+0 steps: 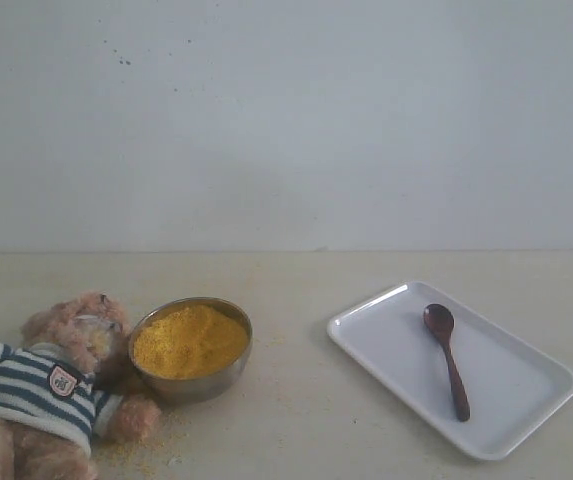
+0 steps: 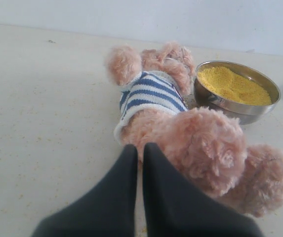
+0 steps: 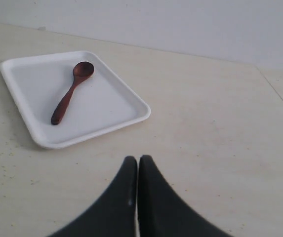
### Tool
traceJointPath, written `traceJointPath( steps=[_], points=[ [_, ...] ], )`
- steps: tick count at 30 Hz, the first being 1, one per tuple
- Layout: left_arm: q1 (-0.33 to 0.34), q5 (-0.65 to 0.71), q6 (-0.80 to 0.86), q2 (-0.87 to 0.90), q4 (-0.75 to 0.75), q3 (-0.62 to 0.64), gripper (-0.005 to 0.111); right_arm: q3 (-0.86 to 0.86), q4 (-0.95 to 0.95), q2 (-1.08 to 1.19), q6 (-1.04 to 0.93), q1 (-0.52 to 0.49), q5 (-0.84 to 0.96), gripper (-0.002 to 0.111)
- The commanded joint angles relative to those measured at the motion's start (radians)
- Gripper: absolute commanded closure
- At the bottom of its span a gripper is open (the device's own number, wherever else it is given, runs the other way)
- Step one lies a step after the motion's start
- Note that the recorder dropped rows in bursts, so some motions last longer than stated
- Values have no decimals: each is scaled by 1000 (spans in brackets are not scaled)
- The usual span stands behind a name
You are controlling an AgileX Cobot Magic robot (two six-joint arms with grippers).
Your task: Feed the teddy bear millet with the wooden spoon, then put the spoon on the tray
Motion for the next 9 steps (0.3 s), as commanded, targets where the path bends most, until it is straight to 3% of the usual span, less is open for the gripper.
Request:
traceJointPath(
  steps=[1, 9],
  points=[
    [3, -17, 2, -4, 4, 0, 103, -1, 3, -5, -4, -5, -10, 109],
    [3, -17, 2, -4, 4, 0, 103, -1, 3, -5, 2, -5, -10, 109]
  ],
)
